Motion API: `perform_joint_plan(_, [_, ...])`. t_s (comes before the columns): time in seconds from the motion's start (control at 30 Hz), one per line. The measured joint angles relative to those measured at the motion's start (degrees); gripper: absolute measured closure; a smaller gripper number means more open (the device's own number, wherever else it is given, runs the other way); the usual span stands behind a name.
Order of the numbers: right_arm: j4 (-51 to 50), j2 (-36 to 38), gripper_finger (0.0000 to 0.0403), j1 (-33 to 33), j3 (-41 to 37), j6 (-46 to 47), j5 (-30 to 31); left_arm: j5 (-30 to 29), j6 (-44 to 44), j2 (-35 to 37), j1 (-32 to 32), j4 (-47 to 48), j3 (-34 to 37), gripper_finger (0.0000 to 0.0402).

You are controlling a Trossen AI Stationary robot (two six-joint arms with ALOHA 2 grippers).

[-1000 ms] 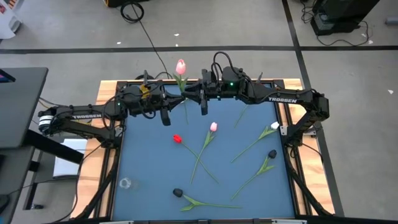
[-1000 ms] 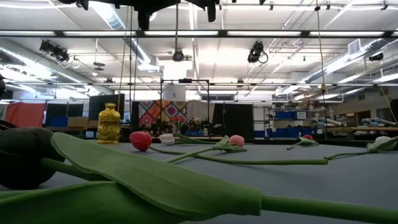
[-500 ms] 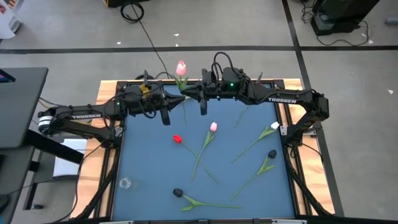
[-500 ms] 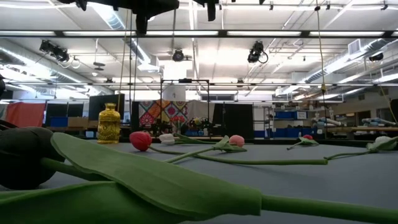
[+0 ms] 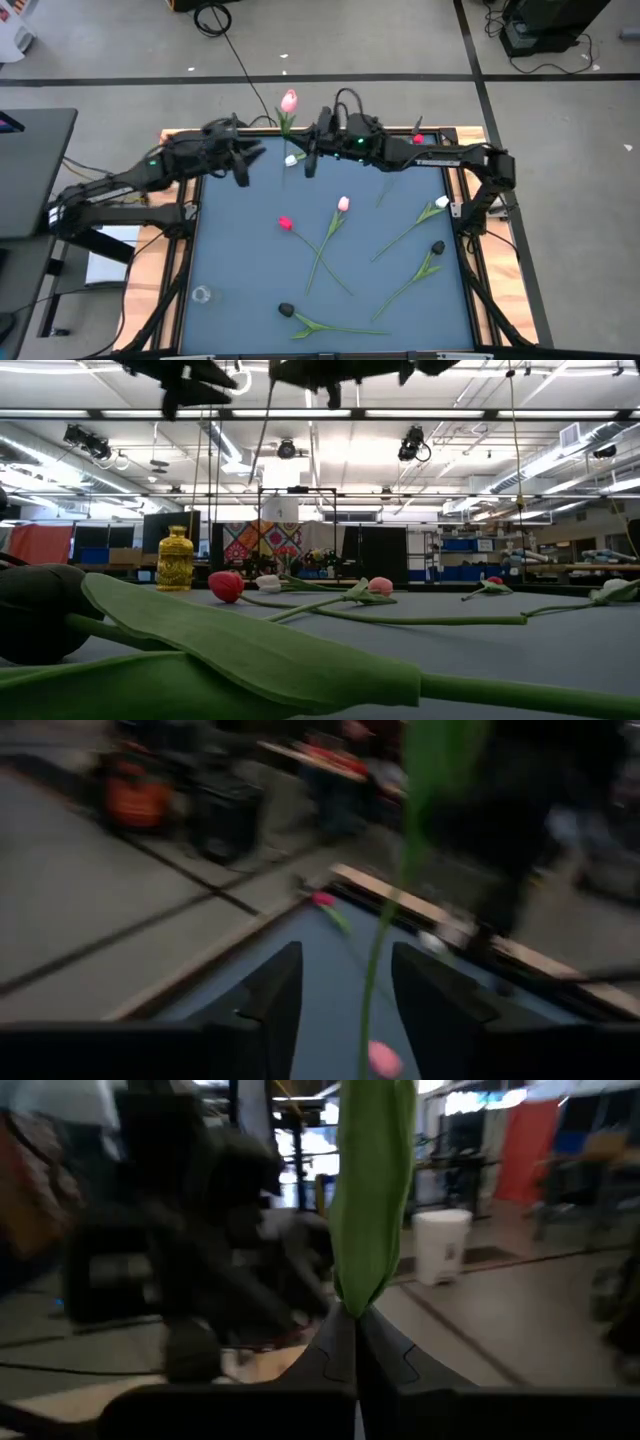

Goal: Sort flowers into vase by color
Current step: Put the left pink flower into the yellow vase

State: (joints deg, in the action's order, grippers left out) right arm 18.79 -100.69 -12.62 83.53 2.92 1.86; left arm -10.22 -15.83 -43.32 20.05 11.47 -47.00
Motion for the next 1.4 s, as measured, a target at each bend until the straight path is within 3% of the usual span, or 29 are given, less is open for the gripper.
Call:
perform_joint_plan(0.23, [8.07, -10.37, 0.0402, -0.87, 3.3, 0.17, 3.28, -14.8, 1.78, 7.78, 1.67, 4.56, -0.02, 0.021])
perform_joint_plan(0.5, [-4.45, -24.17, 0.0402, -2.7, 25.77, -3.38, 0.08, -15.75, 4.86, 10.53, 3.35, 16.84, -0.02, 0.0205])
perform_joint_plan(0.73, [-8.77, -34.53, 0.0403, -5.83, 42.42, -2.79, -5.75, -17.33, 3.2, 10.3, 6.31, 27.72, 0.0, 0.0205])
perform_joint_plan(0.87, [-16.4, -39.05, 0.0402, -7.79, 51.4, -1.44, -9.98, -16.62, 4.9, 9.88, 8.6, 26.54, 0.0, 0.0205])
perform_joint_plan(1.1, [-16.36, -37.96, 0.0398, -11.78, 49.47, 0.07, -18.14, -9.97, 1.79, 2.63, 12.67, 22.41, -0.02, 0.0218])
perform_joint_plan(1.4, [-16.27, -37.88, 0.0397, -14.94, 49.57, 1.66, -30.77, -9.24, 6.95, -9.86, 15.14, 3.91, 0.02, 0.0218])
